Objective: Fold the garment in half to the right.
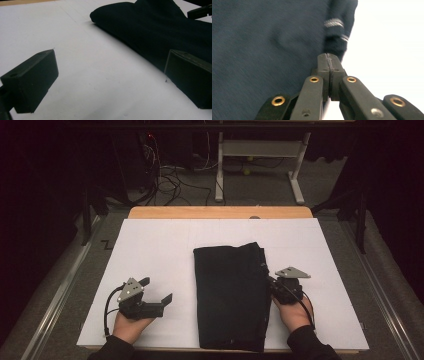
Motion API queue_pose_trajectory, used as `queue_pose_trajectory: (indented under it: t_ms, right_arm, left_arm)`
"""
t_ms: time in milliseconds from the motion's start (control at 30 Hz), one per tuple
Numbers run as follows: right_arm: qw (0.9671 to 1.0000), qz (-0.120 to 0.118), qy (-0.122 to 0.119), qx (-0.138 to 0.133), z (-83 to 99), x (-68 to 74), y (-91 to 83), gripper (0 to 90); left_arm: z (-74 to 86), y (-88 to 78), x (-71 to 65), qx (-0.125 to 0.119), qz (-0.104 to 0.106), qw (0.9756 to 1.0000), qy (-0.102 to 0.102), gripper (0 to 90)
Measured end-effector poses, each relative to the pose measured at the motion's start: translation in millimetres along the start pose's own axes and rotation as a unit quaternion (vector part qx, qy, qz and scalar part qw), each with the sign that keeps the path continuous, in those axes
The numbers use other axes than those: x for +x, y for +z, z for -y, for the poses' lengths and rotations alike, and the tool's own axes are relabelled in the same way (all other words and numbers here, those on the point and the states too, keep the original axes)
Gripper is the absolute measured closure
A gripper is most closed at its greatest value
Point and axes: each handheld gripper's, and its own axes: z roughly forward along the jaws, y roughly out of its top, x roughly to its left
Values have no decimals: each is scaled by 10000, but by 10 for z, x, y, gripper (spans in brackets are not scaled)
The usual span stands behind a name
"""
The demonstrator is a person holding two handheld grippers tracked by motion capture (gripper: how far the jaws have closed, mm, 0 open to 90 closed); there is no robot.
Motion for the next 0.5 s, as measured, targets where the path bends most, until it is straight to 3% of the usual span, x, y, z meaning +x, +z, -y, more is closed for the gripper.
queue_pose_trajectory:
  t_ms: [100,233,333,500]
  right_arm:
    - [9999,-41,80,-122,118,-99,-86,896]
    - [9988,-233,114,-426,284,-224,-230,819]
    - [9959,-462,191,-759,375,-312,-371,682]
    - [9891,-816,230,-1201,485,-383,-542,369]
  left_arm:
    - [9,11,8,2,-15,10000,-18,0]
    - [19,10,39,3,-36,10000,-47,0]
    - [23,-3,63,-9,-69,9999,-99,0]
    - [16,-37,58,-81,-54,9999,-97,0]
